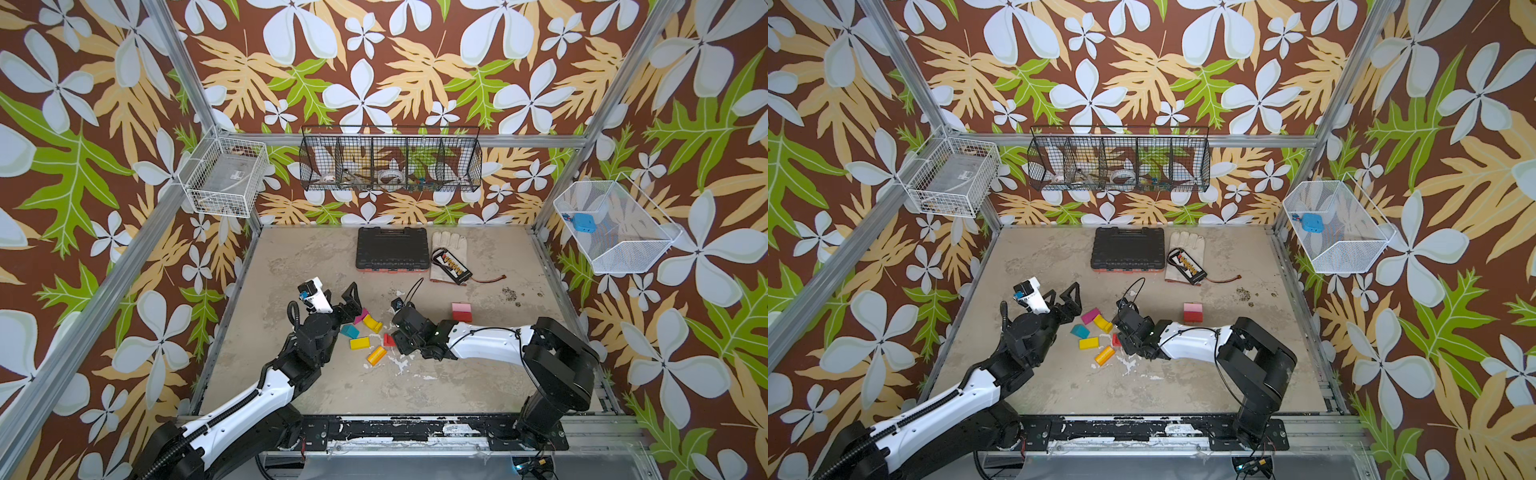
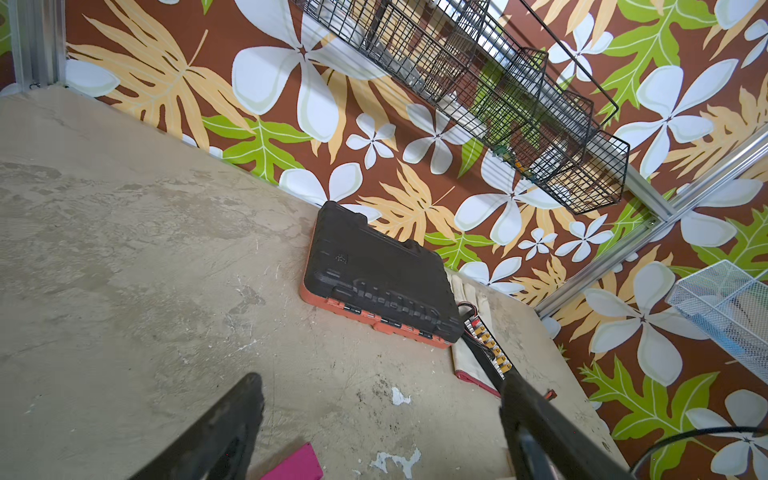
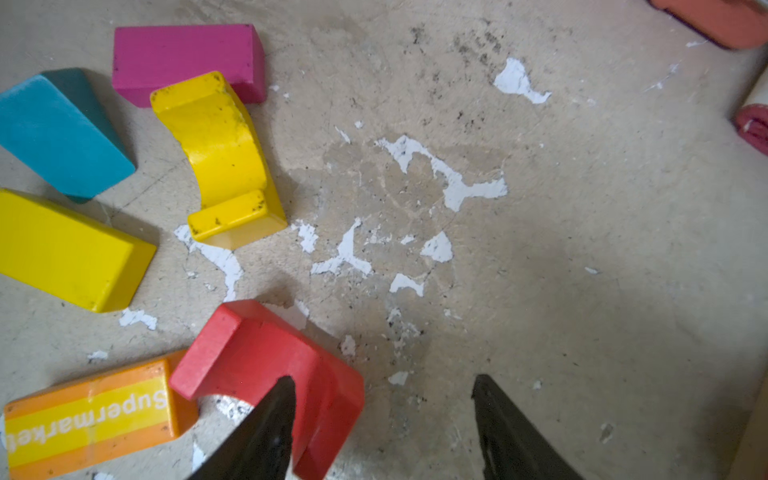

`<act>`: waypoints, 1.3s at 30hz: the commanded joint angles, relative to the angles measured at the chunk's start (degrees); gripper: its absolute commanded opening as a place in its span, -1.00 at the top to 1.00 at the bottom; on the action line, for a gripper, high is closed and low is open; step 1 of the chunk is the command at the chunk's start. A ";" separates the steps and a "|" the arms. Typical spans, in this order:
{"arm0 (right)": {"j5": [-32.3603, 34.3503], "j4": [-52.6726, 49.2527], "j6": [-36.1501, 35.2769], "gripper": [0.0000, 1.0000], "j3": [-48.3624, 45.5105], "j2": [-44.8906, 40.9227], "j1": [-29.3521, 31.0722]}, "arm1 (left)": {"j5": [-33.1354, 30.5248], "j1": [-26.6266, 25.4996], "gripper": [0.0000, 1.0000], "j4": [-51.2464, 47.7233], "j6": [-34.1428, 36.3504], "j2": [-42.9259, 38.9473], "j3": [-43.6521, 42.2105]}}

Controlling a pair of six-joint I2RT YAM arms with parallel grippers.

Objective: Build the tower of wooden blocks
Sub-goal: 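Move the right gripper back to the pile over the red arch block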

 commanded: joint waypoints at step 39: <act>8.85 -6.80 7.52 0.19 -2.64 -1.57 -1.30 | 0.13 0.13 -0.83 1.02 0.32 0.56 0.24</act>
